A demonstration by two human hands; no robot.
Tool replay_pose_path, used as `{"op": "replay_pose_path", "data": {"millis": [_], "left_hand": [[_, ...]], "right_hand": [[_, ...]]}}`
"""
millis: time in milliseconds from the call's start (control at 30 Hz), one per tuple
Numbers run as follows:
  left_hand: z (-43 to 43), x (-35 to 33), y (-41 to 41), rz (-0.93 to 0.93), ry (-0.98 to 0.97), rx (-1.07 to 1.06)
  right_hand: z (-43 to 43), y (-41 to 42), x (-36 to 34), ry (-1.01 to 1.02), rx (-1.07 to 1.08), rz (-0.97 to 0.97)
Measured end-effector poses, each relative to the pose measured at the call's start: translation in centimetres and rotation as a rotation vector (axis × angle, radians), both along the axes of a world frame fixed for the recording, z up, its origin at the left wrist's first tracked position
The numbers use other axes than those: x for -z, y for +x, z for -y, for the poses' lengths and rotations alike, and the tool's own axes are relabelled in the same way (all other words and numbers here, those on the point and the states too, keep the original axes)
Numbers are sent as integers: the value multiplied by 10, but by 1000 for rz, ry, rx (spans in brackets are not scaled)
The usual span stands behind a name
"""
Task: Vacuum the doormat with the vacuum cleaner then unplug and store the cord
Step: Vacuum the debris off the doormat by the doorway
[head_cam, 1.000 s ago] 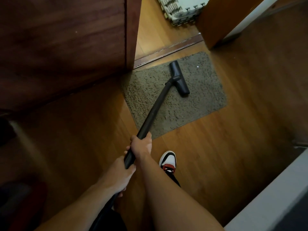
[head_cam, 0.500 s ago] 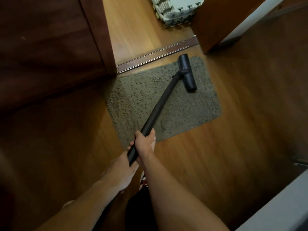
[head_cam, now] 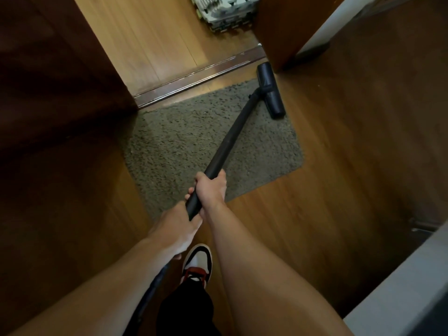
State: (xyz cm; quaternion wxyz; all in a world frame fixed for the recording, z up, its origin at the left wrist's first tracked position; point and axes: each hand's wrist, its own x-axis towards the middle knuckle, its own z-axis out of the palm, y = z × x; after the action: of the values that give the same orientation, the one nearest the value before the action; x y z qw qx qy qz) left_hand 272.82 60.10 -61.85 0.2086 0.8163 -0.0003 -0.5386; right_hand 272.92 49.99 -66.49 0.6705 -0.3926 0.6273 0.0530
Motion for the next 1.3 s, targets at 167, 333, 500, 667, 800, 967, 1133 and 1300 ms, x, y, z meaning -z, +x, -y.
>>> {"op": "replay_pose_path", "data": {"millis": [167,333,500,667,800,967,1133,1300], "left_hand": [[-19,-8,-17,-42,-27,-40],[-64,-22,-36,-108,-10,-24],[-119,-39,-51,-89,16,-18],[-176,-55,-60,-49,11,-6],[-222,-65,-65,-48,-8,-4],[-269,-70,-67,-117,16,4],[-297,-80,-69,-166,21,50],[-280,-79,-84,-162,38,83]], "right_hand": [[-18,-17,-8,-2,-31,-19],[-62,-42,-20,-2,-58,-49],[-122,-57,-23,-7,-70,-70],[-181,-65,-30,-4,-78,-58],[-227,-69,-37,30,-83,-65],[-273,-76,-49,45,-76,-61],[-301,-92,-64,108,21,-49],[-283,-105,-63,86,18,-68]]}}
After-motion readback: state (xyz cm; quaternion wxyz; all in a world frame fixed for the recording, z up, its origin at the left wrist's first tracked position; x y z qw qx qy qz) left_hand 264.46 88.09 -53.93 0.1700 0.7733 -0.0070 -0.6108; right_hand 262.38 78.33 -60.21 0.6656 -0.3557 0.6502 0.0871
